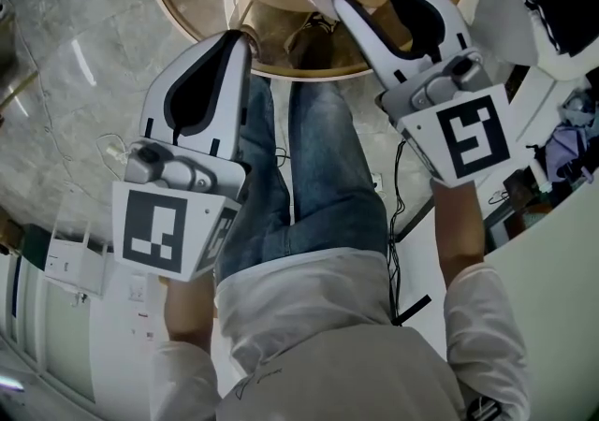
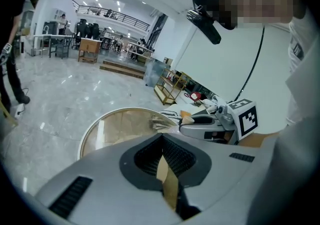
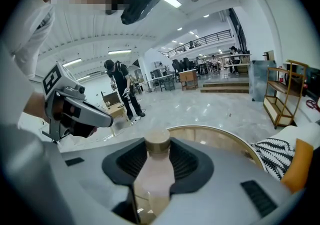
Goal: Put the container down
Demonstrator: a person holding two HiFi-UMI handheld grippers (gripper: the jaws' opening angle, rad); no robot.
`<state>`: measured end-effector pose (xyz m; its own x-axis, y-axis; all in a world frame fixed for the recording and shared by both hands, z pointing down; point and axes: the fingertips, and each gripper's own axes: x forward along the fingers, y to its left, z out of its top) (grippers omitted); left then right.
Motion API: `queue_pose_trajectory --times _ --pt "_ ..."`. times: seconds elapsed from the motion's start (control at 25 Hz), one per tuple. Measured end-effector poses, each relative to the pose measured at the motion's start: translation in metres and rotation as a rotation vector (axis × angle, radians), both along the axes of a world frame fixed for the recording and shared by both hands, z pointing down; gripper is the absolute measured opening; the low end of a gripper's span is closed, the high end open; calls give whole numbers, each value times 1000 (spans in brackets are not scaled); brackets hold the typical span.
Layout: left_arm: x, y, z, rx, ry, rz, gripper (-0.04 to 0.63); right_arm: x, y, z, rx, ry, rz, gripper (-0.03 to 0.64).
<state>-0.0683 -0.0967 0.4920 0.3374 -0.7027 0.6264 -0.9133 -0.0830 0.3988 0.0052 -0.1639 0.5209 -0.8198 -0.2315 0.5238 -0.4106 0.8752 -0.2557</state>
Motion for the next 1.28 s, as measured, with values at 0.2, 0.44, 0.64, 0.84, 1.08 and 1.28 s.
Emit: queue_pose_trajectory --times 0.2,0.44,0.64,0.84,1.08,1.28 --pt "7 1 11 -24 37 1 17 0 0 14 -18 18 2 147" --pt "10 2 19 -50 45 9 17 -3 1 32 -33 40 -4 147" --pt "3 1 26 -54 51 3 17 -7 -3 51 -46 57 -3 147" --pt "-5 0 30 -62 48 -13 18 -8 -6 64 -48 80 -14 147" --pt "-9 -2 37 -73 53 -22 18 -10 -13 80 -36 97 -36 149" --pt "-14 -1 40 -81 54 -36 17 -14 -18 92 -29 113 -42 149"
